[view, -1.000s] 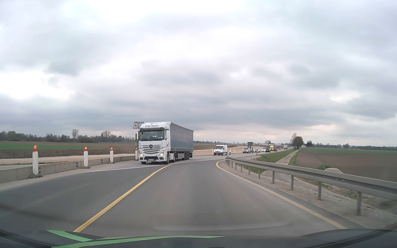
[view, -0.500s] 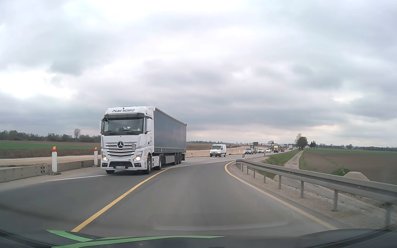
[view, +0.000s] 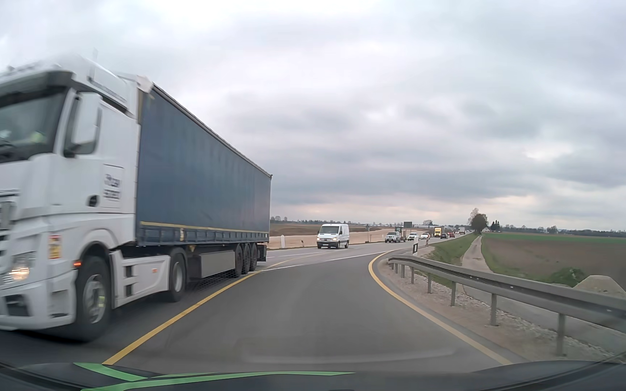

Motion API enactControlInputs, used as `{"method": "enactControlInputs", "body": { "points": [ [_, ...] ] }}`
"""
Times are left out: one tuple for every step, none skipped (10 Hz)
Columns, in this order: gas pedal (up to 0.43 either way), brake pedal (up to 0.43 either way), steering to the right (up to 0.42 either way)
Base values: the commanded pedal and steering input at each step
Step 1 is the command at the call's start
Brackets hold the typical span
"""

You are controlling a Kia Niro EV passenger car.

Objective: Follow the waypoints while adhering to traffic rules and regulations

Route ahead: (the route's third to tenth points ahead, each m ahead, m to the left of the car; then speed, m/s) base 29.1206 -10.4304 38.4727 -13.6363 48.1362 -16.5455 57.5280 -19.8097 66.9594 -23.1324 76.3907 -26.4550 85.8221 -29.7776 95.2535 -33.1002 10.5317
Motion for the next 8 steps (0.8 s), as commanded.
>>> {"method": "enactControlInputs", "body": {
  "points": [
    [0.067,0.0,0.013],
    [0.067,0.0,0.015],
    [0.067,0.0,0.017],
    [0.067,0.0,0.019],
    [0.067,0.0,0.022],
    [0.067,0.0,0.026],
    [0.067,0.0,0.03],
    [0.067,0.0,0.033]
  ]
}}
